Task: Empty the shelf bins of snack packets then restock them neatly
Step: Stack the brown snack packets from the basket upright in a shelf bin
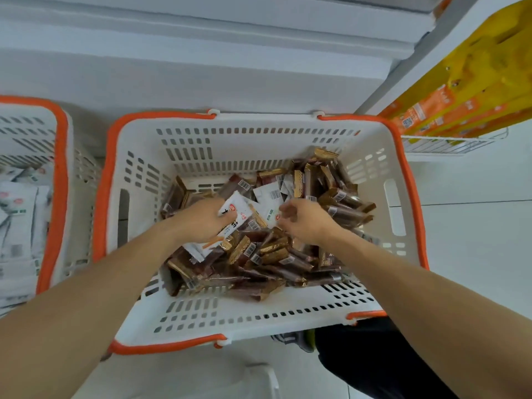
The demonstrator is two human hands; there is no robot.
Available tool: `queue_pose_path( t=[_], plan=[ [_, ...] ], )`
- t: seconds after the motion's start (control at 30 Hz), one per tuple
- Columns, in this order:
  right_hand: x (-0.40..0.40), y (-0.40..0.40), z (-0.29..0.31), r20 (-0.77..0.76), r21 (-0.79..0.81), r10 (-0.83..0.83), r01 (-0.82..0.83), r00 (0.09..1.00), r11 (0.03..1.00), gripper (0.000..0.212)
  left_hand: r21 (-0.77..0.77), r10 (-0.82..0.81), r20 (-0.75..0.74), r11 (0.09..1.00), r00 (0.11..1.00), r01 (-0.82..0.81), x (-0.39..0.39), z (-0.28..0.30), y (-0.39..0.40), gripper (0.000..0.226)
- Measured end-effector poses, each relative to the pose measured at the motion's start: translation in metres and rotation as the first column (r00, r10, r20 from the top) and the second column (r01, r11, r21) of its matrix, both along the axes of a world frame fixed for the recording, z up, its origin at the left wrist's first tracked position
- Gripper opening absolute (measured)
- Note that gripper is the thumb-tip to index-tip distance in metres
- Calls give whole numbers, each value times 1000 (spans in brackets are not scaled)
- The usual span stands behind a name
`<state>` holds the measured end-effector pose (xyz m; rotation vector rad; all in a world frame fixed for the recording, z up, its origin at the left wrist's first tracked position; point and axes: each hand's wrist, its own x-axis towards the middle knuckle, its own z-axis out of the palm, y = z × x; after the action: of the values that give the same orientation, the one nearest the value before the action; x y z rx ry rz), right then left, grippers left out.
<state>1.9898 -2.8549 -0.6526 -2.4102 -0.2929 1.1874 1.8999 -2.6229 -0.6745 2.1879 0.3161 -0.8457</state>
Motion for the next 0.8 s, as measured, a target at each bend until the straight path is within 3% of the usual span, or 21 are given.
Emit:
queue_pose_path(
  t=[0.1,0.3,0.4,0.53,0.7,0.8],
  plan=[
    [6,21,-6,300,-59,46,-30,953,998,43,-44,87,-32,995,996,-88,-15,-8,2,45],
    [-7,55,-27,396,-366,220,-67,891,928,78,-60,338,24,940,941,-336,-19,-12,-12,39],
    [-6,59,-33,370,-277,40,69,928,958,81,-119,440,-23,890,898,-440,-19,-14,-10,35],
    [-1,53,-39,224,-125,-143,174,964,977,81,-183,524,-58,831,850,-525,-17,-13,-10,17],
    [-6,52,-42,258,-165,-97,143,961,976,87,-215,569,-98,789,817,-575,-18,-14,-7,20],
    [-9,52,-44,227,-72,-209,230,951,970,71,-231,581,-103,775,807,-588,-17,-14,-7,21]
  ],
)
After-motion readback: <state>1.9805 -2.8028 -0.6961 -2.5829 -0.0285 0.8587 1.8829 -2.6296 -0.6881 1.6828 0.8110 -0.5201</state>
